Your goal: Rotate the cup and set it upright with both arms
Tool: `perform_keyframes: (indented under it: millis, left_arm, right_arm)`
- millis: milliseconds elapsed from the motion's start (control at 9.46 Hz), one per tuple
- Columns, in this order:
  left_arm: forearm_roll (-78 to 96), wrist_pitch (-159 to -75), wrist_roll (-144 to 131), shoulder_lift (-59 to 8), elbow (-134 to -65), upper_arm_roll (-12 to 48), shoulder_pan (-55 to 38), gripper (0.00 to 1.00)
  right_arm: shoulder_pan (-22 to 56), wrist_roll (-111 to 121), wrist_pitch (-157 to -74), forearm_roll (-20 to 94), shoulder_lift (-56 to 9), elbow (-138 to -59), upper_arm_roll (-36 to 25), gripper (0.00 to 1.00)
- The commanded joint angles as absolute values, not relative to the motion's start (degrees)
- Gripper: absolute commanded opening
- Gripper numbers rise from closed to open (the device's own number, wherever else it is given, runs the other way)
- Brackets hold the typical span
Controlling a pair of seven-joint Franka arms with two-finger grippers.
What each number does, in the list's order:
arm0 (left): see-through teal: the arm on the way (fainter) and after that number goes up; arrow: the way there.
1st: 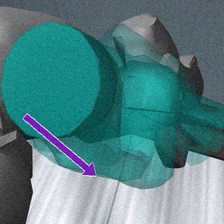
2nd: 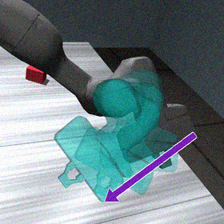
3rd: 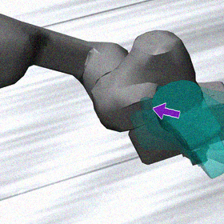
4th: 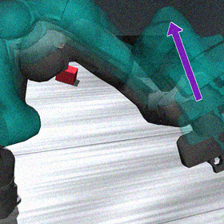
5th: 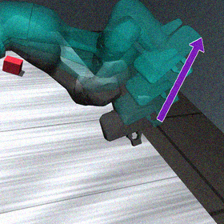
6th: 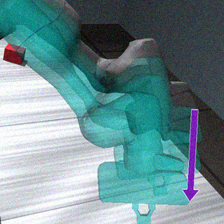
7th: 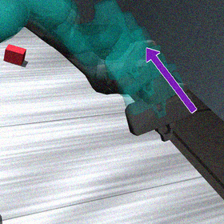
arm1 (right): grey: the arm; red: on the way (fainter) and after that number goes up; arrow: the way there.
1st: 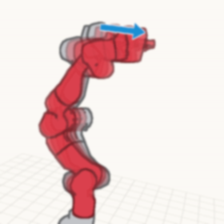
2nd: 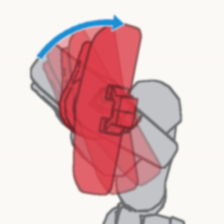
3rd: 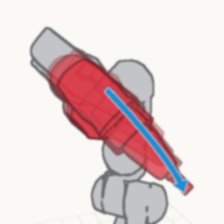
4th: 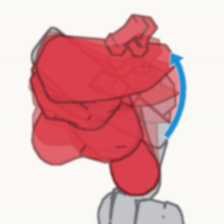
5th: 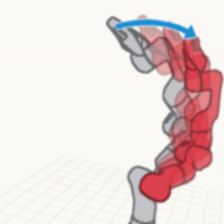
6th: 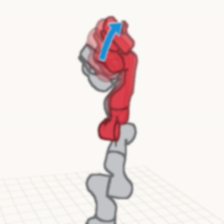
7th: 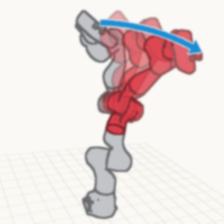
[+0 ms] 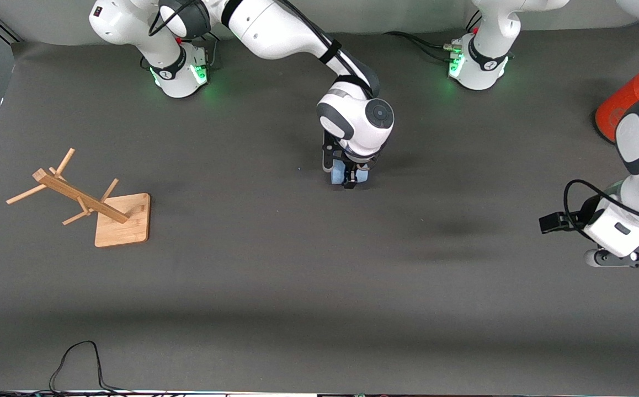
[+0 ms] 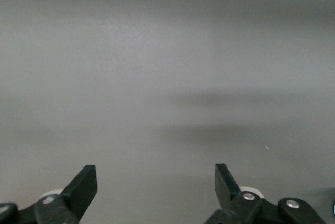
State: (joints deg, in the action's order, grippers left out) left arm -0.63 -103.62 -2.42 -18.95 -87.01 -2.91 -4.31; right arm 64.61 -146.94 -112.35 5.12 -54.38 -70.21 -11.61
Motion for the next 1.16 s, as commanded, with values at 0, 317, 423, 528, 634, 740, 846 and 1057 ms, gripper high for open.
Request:
perform_keyframes:
  millis: [0,317,423,528,634,740,846,1057]
  left_arm:
    - [-0.4,-103.6,-2.4,-20.0,-85.4,-3.0,-4.7,1.0]
    - [-1.1,-103.6,-2.3,-20.1,-85.8,-2.9,-5.2,1.0]
    - [-1.1,-103.4,-2.1,-20.0,-86.2,-2.8,-5.3,1.0]
    - [-1.0,-102.6,-2.3,-20.0,-86.3,-2.6,-5.6,1.0]
    - [-1.4,-101.7,-2.6,-20.0,-86.6,-2.5,-7.2,1.0]
    - [-1.8,-100.1,-2.5,-20.0,-87.2,-2.5,-7.9,1.0]
    - [-1.8,-99.1,-2.1,-19.9,-87.7,-2.5,-8.2,1.0]
    - [-1.8,-98.3,-3.2,-20.0,-88.9,-2.5,-11.5,1.0]
  right_arm:
    - [65.0,-148.4,-113.1,4.4,-56.5,-67.9,-12.5,1.0]
    - [64.2,-146.8,-112.3,4.5,-53.5,-67.8,-12.7,1.0]
    - [64.2,-145.6,-111.2,5.0,-52.1,-67.9,-12.7,1.0]
    - [64.2,-145.5,-108.1,5.2,-50.9,-67.7,-12.7,1.0]
    - [63.9,-144.8,-104.1,5.4,-48.4,-67.8,-12.5,1.0]
    - [63.4,-143.0,-99.0,5.5,-45.3,-67.9,-12.3,1.0]
    - [62.4,-139.4,-95.2,7.7,-42.0,-67.9,-12.3,1.0]
    - [58.5,-129.0,-88.2,10.5,-35.6,-68.3,-12.8,1.0]
